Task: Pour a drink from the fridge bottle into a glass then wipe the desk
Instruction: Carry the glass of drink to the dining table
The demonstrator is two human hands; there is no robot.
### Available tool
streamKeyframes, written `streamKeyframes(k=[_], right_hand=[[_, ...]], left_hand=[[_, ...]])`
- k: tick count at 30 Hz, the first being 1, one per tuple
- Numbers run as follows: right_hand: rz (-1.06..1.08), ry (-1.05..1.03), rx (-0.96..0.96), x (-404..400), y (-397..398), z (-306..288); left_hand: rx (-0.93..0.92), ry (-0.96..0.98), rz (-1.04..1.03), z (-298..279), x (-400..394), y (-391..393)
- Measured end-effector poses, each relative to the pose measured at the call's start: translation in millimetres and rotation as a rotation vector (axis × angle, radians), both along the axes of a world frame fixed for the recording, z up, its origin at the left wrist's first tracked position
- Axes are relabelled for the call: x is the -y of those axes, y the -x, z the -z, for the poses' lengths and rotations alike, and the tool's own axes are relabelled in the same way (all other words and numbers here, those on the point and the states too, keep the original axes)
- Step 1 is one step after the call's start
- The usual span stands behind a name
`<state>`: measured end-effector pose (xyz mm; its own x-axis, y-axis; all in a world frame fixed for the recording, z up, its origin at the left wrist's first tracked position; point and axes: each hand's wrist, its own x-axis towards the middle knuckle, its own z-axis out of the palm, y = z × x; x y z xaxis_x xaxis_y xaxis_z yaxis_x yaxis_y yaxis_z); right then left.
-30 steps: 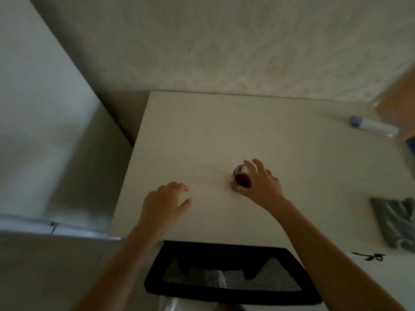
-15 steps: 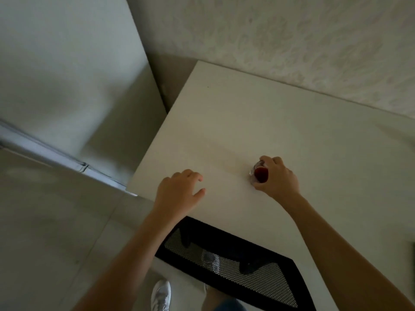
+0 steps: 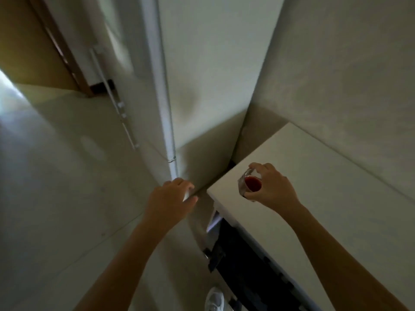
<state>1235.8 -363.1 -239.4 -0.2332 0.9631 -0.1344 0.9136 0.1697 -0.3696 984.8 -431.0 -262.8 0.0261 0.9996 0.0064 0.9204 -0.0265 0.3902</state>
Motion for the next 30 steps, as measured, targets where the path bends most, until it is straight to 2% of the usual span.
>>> streamKeyframes(k=[6,14,23,30], right_hand=[[-0.286,-0.073,-0.04,15,143,-32],[-0.584,-0.062,-0.081,75,306,-40],[-0.925,-0.071,-0.052,159,468,-40],[-1.219,-0.053,-0.072,205,586,-38]], left_hand=[[-0.049,0.007,-0.239,-17,74,118],[-0.117,0.014,-0.533,-28,192,246],[-0.094,0.04,-0.896,-24,330,336],[-0.045,0.114,-1.143,-17,388,384]])
